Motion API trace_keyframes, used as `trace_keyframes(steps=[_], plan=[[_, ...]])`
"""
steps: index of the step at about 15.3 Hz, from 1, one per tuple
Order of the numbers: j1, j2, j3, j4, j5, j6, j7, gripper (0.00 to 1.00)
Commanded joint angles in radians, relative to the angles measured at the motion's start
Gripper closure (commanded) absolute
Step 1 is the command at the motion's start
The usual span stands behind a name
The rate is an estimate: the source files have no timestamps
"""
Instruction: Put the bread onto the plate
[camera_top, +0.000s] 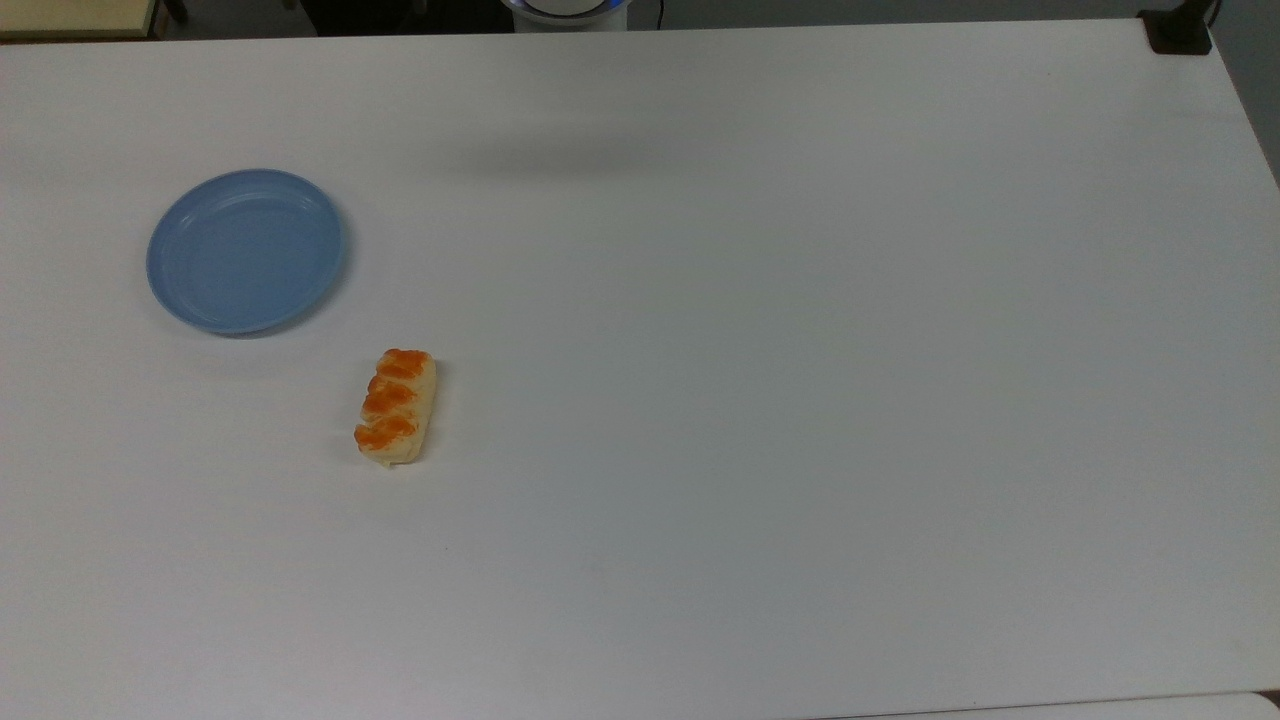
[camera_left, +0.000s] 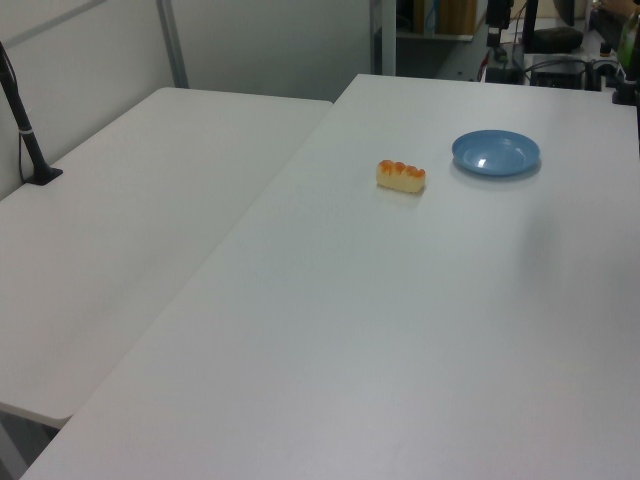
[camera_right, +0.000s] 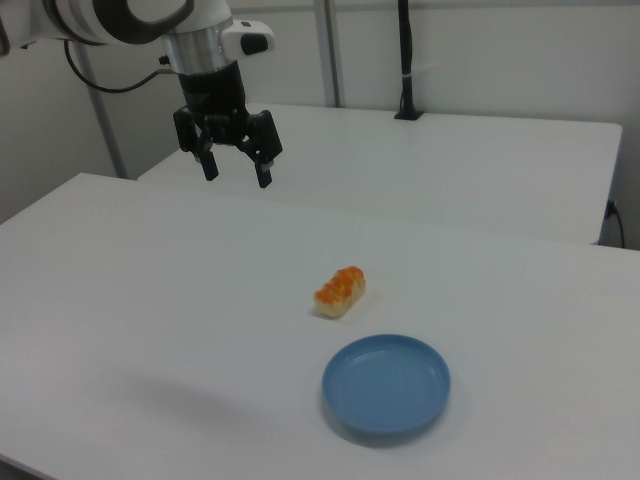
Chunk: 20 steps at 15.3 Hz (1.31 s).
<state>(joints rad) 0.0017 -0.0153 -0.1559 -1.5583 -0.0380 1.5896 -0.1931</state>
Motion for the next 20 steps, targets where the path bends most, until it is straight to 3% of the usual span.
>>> trace_keyframes(steps=[1,17,20], plan=[[0.018,-0.014,-0.016,-0.025,0.009,0.032,-0.011,0.0],[0.029,-0.009,-0.016,-0.043,0.015,0.058,-0.011,0.0],[0.029,-0.006,0.006,-0.04,0.013,0.041,-0.002,0.0]])
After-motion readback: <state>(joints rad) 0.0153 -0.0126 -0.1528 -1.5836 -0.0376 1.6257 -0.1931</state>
